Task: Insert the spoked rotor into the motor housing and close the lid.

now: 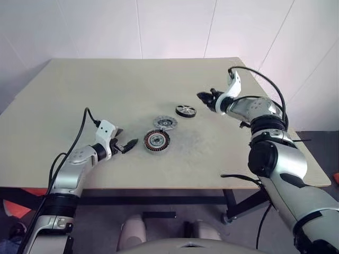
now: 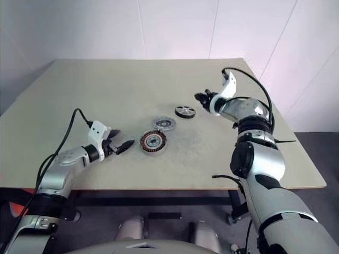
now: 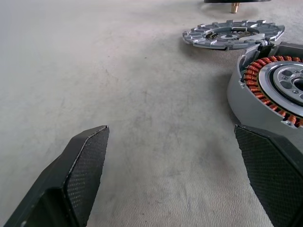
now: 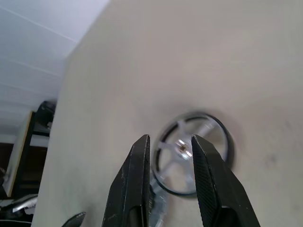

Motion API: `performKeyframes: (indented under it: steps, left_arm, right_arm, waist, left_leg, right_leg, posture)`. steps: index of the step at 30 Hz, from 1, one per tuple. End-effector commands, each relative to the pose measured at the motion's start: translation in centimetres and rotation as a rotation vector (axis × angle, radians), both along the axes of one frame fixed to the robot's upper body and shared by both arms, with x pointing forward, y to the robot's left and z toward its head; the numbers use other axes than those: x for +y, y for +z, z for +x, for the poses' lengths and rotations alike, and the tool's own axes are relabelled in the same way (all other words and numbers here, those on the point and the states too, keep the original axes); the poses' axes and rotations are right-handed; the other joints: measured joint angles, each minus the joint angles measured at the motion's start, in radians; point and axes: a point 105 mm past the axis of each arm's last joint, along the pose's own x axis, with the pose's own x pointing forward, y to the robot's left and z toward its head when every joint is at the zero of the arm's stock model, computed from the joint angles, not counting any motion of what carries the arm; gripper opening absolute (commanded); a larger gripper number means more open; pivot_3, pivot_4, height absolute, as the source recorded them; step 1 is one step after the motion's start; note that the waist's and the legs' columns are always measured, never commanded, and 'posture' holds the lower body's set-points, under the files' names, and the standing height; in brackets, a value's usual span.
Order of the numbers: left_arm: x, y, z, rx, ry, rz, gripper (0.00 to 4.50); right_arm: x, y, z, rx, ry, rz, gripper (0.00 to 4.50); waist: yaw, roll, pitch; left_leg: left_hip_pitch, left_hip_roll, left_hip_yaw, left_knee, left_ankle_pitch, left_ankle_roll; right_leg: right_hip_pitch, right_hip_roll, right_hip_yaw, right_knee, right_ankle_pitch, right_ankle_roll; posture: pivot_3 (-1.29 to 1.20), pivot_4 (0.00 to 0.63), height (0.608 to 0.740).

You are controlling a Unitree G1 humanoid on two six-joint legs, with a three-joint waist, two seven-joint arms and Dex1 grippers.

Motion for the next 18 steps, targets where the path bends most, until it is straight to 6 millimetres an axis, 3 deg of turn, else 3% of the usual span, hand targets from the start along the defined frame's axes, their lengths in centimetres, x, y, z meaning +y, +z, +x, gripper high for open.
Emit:
performKeyframes:
  steps: [1,9,18]
  left_arm:
    - [-0.1,1.2,0.2,-0.051,-0.012,0.01,4.5]
    - [-0.6,1.0,0.3,-0.045,-0.023,0.009,4.5]
    - [-0.3,1.0,0.2,-0.044,-0.024,0.023,4.5]
  right_arm:
    - [0.1,0.4,-0.6,0.028,0.018,0.036,1.53]
    - [1.9,-1.5,-2.1,0.082,0.061,0.073,1.53]
    - [2.2,-1.8,-1.3,0.073,0.0,0.109,1.53]
  waist:
    - [-0.002,0.0,0.0]
    - [-0.001,0.001,0.0]
    - [0.002,0.001,0.0]
  left_leg:
    - [-0.002,0.0,0.0,0.0,0.001,-0.001]
    - [-0.003,0.0,0.0,0.0,0.002,-0.003]
    - [-0.003,0.0,0.0,0.0,0.002,-0.003]
  right_leg:
    - [-0.002,0.0,0.0,0.0,0.0,0.0]
    - [-0.004,0.002,-0.001,0.001,0.0,0.0]
    - [-0.003,0.001,-0.001,0.0,0.0,0.0]
  posture:
    - [0.0,0.0,0.74]
    - [0.0,0.0,0.74]
    - [0.0,0.0,0.74]
